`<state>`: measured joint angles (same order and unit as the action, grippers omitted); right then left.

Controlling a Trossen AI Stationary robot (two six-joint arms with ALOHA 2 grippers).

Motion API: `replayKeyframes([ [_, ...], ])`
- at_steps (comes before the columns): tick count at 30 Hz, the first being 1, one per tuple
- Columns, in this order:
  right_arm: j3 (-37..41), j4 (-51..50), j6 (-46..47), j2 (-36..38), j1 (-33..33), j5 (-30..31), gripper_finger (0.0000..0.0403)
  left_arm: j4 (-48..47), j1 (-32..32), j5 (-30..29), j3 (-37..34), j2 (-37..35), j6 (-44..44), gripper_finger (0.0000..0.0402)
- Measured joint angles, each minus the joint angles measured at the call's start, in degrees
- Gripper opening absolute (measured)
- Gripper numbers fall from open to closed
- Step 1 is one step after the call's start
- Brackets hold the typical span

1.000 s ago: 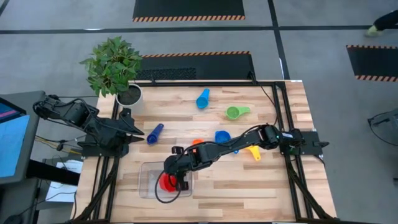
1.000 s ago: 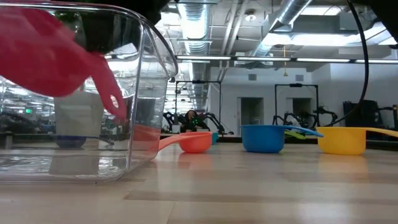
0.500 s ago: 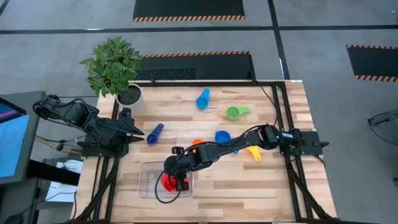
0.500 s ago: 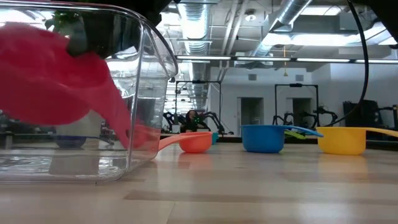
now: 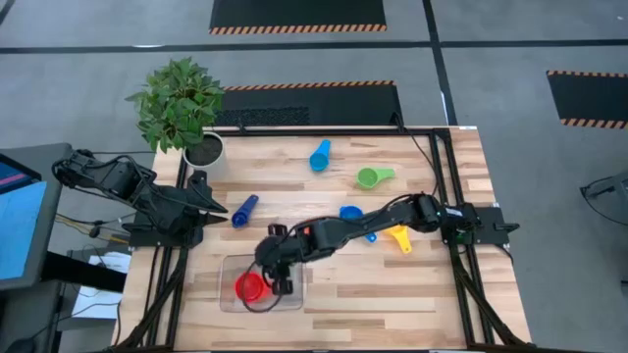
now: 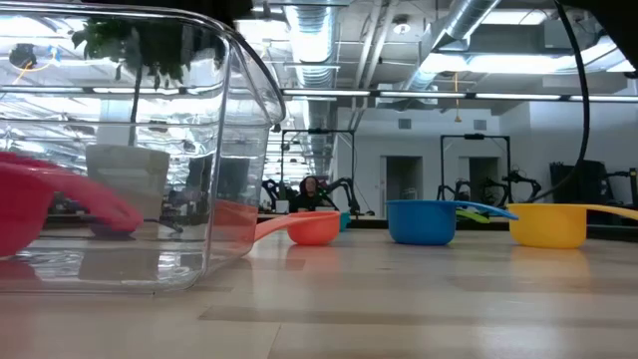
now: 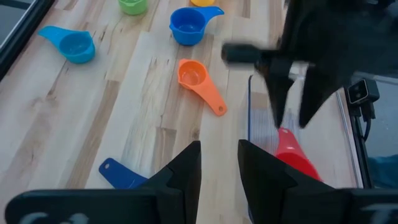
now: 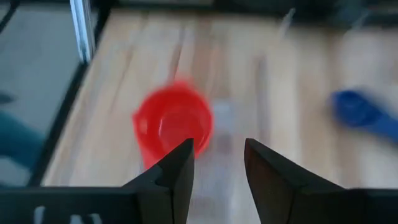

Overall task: Nest measuring cups in basket
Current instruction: Stack the blue measuring cup on top of the red measuring cup into the transparent bin

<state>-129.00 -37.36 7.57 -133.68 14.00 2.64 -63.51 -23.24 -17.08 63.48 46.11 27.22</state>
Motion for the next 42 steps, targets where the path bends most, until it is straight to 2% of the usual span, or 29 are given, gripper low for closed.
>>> replayKeyframes([
  [3, -6.43, -9.28, -0.10, 2.84, -0.51, 2.45, 0.0161, -0.07, -0.01, 0.09, 0.00, 0.00, 0.00, 0.0093],
  [6, -3.38, -18.05, 2.92, 9.02, -0.74, 4.19, 0.0149, -0.10, 0.00, 0.11, 0.00, 0.00, 0.17, 0.0093],
  [10, -3.09, -36.13, 13.30, 14.56, -0.19, 8.17, 0.0130, -0.52, 0.00, 2.19, 0.02, 0.01, 2.96, 0.0093],
  [14, -2.66, -53.14, 25.15, 18.75, 2.31, 15.66, 0.0115, -3.81, -0.02, 3.50, 0.04, 0.04, 6.67, 0.0093],
  [17, 2.64, -51.13, 29.86, 22.81, 5.65, 18.39, 0.0109, -7.55, 0.00, 4.56, 0.04, 0.03, 11.12, 0.0093],
  [20, 7.50, -52.90, 38.69, 27.21, 8.63, 23.98, 0.0105, -11.28, -0.02, 7.91, 0.04, 0.40, 17.23, 0.0093],
  [23, 16.11, -52.13, 44.64, 31.37, 10.68, 27.91, 0.0099, -14.41, -0.90, 12.32, 0.04, 1.72, 24.67, 0.0093],
  [26, 25.67, -52.62, 51.87, 35.59, 12.04, 28.69, 0.0093, -17.01, -3.34, 16.23, 0.04, 4.40, 30.43, 0.0093],
  [30, 38.18, -50.20, 60.14, 41.31, 13.73, 28.45, 0.0086, -16.92, -8.12, 18.10, 0.02, 9.59, 36.40, 0.0093],
  [35, 49.51, -47.01, 70.42, 47.37, 14.36, 28.25, 0.0087, -18.00, -13.02, 22.31, 0.02, 13.84, 44.15, 0.0093],
  [38, 55.05, -43.56, 73.87, 49.50, 12.40, 28.42, 0.0087, -18.46, -15.38, 22.45, 0.02, 14.36, 51.75, 0.0093],
  [40, 58.28, -39.34, 74.20, 50.24, 9.94, 28.09, 0.0087, -18.61, -16.88, 19.98, 0.02, 14.36, 56.98, 0.0093],
  [42, 61.37, -33.86, 70.66, 50.11, 6.96, 26.42, 0.0086, -18.67, -18.43, 16.74, 0.02, 14.29, 61.79, 0.0093],
])
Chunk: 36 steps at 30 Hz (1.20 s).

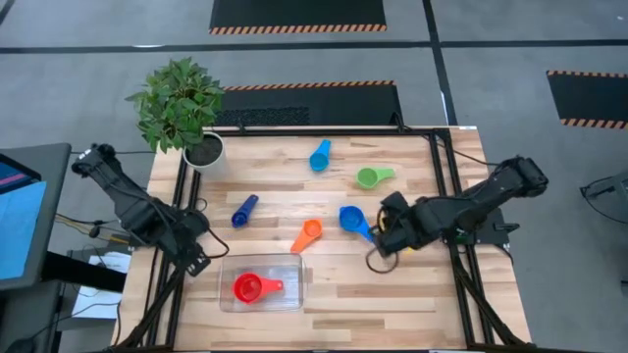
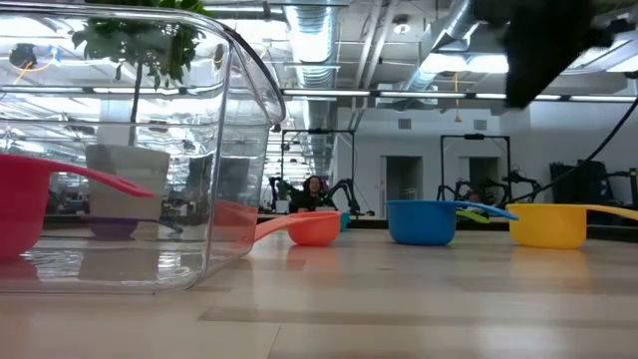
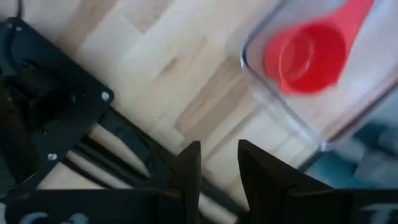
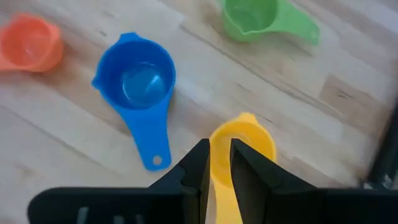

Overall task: Nest measuring cups in basket
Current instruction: Stack the blue measuring cup on top of the red measuring cup into the transparent bin

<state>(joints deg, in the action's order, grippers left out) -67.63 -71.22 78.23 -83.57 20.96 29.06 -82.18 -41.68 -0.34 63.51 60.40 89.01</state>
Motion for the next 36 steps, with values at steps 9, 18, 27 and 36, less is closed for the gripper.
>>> replayKeyframes([
  [9, 4.32, 20.00, -18.90, -2.31, -8.08, -5.75, 0.0086, -0.12, -6.82, 1.02, 0.02, 5.83, 2.76, 0.0093],
  [18, 4.34, 23.20, -30.48, -5.48, -12.88, -10.57, 0.0086, -2.07, -8.58, -1.34, 0.02, 13.45, 2.80, 0.0093],
  [27, 4.43, 27.94, -34.42, -10.25, -17.47, -15.92, 0.0086, -1.62, -10.86, -1.97, 0.00, 14.17, 4.84, 0.0093],
  [36, 3.78, 34.98, -39.75, -17.30, -18.96, -21.01, 0.0086, -1.12, -11.27, -3.82, 0.00, 14.21, 7.76, 0.0093],
])
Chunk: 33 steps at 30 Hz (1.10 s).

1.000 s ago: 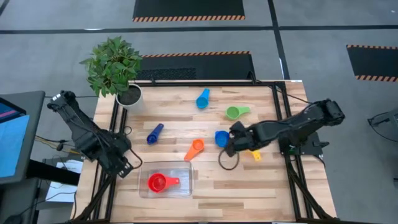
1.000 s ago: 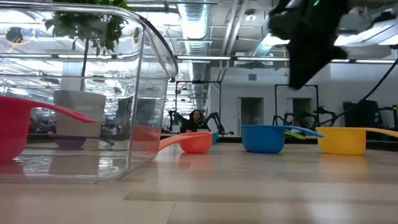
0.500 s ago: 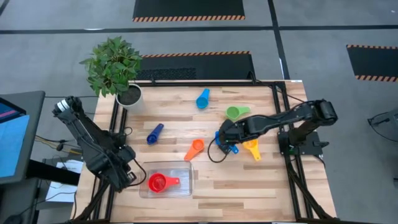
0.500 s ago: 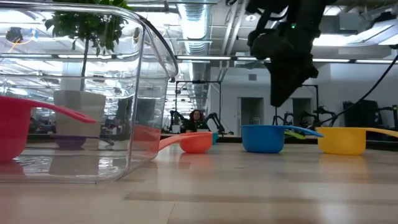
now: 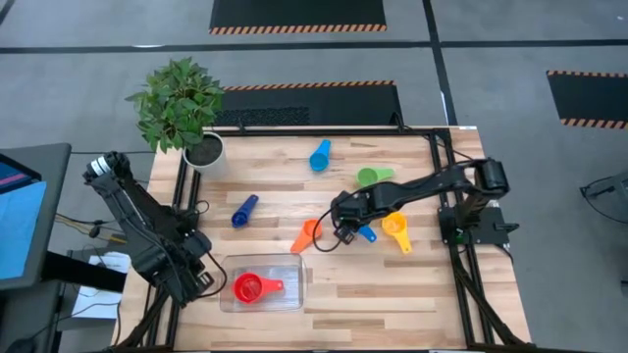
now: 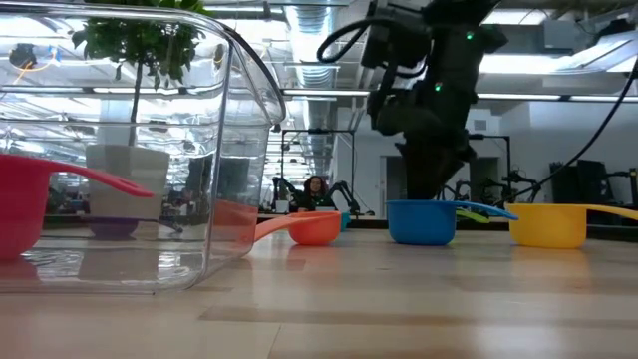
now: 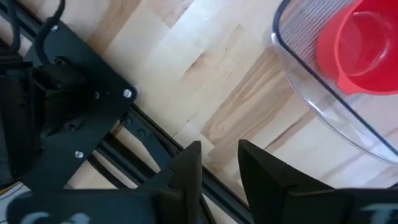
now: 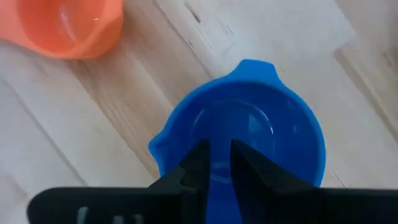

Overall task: Nest measuring cups in basket
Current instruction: Stack the blue measuring cup on top of the red measuring cup into the transparent bin

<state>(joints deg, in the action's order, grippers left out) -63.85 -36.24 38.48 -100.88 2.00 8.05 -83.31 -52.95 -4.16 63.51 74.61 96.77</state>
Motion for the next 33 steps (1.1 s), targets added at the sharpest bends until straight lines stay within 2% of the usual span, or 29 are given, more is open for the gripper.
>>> replayKeyframes([
  [6, -3.12, -0.21, -3.21, 0.52, 0.35, 0.95, 0.0086, 0.12, 0.00, -0.14, 0.00, 0.00, 0.03, 0.0093],
  [11, -4.07, -4.23, -4.29, 3.81, 0.47, 8.51, 0.0086, 0.23, 0.00, -1.15, 0.00, 0.00, 0.00, 0.0093],
  [13, -4.07, -7.00, -4.37, 4.11, -0.40, 7.70, 0.0087, 0.25, 0.00, -1.25, 0.00, 0.00, 0.00, 0.0093],
  [15, -4.05, -8.57, -5.86, 4.13, -1.23, 3.89, 0.0092, 0.28, 0.00, -1.27, 0.00, 0.00, 0.00, 0.0093],
  [18, -4.03, -8.79, -8.18, 4.06, -1.84, 1.13, 0.0110, 0.28, 0.00, -2.31, 0.00, 0.00, -0.02, 0.0093],
  [27, -4.03, -9.74, -8.55, 4.06, -3.77, 2.68, 0.0191, 0.28, 0.00, -3.22, 0.00, 0.00, 0.00, 0.0093],
  [33, -1.53, -8.96, -8.53, 4.02, -4.59, 2.06, 0.0216, 0.52, 0.00, -3.40, 0.00, 0.00, 0.03, 0.0093],
])
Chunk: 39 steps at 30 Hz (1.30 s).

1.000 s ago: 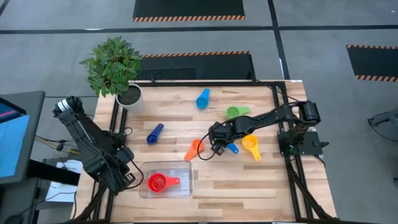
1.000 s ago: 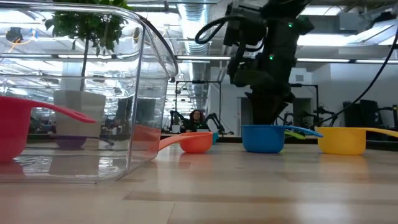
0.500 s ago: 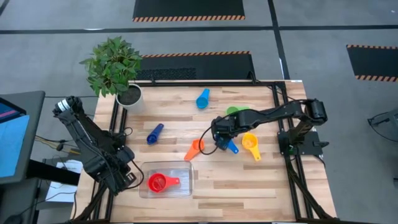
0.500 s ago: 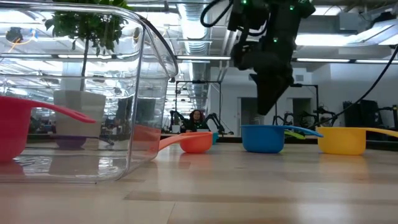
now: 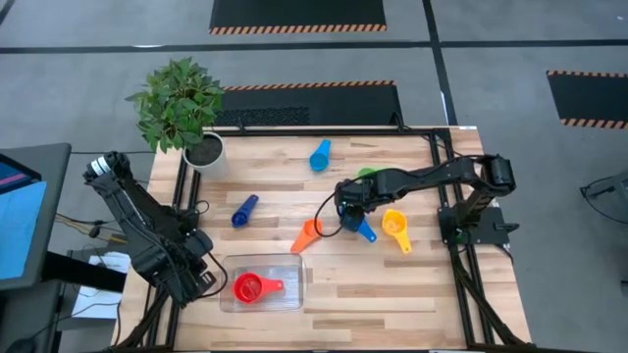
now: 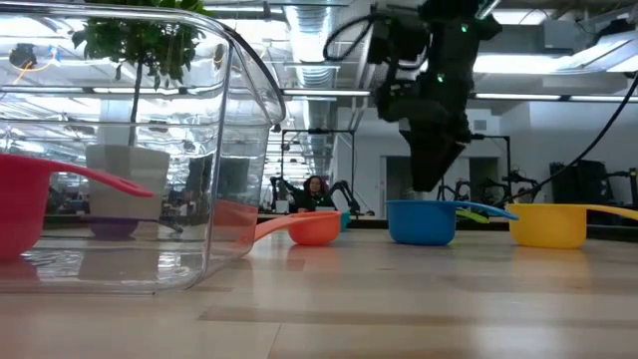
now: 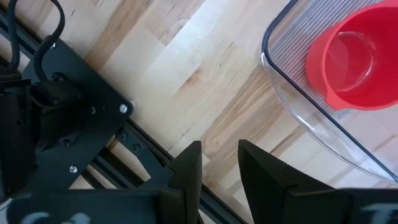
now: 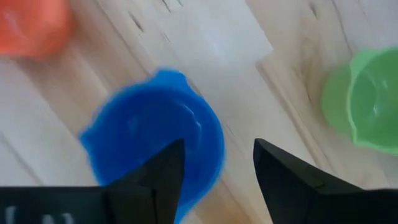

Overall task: Nest measuring cups in basket
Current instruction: Stack the blue measuring cup on top of the red measuring cup into the transparent bin

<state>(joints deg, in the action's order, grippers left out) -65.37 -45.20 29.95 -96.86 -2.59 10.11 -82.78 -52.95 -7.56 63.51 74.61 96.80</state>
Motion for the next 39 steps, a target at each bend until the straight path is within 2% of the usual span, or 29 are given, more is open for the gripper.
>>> replayKeyframes([
  [16, 4.88, 8.24, 2.82, -0.10, -0.47, -1.06, 0.0200, 0.00, 0.00, -0.76, 0.00, 0.00, -0.03, 0.0093],
  [26, 4.91, 10.51, 4.39, -6.23, -0.38, -3.84, 0.0184, 0.28, 0.00, -0.86, 0.00, -0.04, 0.01, 0.0093],
  [30, 4.58, 11.65, 5.49, -7.04, -0.38, -4.27, 0.0146, 0.32, 0.00, -0.84, 0.00, -0.03, 0.01, 0.0093],
  [36, 1.60, 11.42, 3.91, -7.02, 0.01, -4.44, 0.0023, 0.20, 0.00, -1.31, 0.00, -0.02, -0.03, 0.0093],
  [39, -2.16, 10.48, 2.66, -7.02, 0.39, -4.68, 0.0017, 0.23, 0.01, -2.39, 0.00, -0.02, -0.07, 0.0093],
])
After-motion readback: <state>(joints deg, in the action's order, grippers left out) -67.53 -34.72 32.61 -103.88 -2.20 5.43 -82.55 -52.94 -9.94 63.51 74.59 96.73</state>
